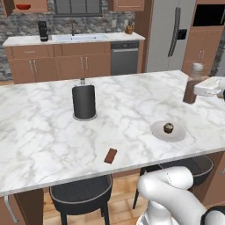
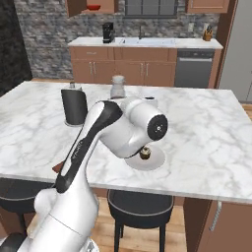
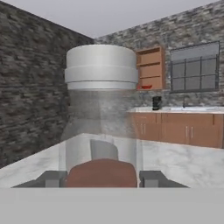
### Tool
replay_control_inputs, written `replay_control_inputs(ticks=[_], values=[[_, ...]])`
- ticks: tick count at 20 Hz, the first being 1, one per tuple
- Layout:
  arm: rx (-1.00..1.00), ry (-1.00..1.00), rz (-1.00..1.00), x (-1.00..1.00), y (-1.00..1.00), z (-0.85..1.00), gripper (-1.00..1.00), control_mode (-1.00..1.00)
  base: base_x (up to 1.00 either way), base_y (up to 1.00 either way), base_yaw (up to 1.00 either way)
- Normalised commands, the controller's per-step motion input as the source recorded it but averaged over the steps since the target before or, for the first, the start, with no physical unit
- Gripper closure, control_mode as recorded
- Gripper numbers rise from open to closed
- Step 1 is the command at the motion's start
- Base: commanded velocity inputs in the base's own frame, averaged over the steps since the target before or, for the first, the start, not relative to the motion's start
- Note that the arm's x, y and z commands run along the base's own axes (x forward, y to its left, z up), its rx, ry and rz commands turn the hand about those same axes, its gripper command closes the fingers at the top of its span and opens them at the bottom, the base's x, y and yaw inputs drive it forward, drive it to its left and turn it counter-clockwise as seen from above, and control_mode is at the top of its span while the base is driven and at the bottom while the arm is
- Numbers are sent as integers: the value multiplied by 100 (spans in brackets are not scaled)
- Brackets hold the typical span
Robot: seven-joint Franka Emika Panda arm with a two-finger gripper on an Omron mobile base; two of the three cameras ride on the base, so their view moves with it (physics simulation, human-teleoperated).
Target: Take the cinnamon bottle from the cabinet and place it on the dining table, next to the plate with the cupcake. Then take the chocolate from the dining counter and place it on the cupcake plate.
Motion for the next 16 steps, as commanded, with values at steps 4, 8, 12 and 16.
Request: replay_control_inputs(ticks=[4, 8, 12, 16], values=[[-3, -2, 27, 54, -83, -45, 100, -100, 0, 0, 0], [-19, -8, 22, 27, -59, -66, 100, -100, 0, 0, 0], [-26, -11, 18, 0, -63, -88, 100, -100, 0, 0, 0], [-15, -3, 11, 2, -64, -86, 100, -100, 0, 0, 0]])
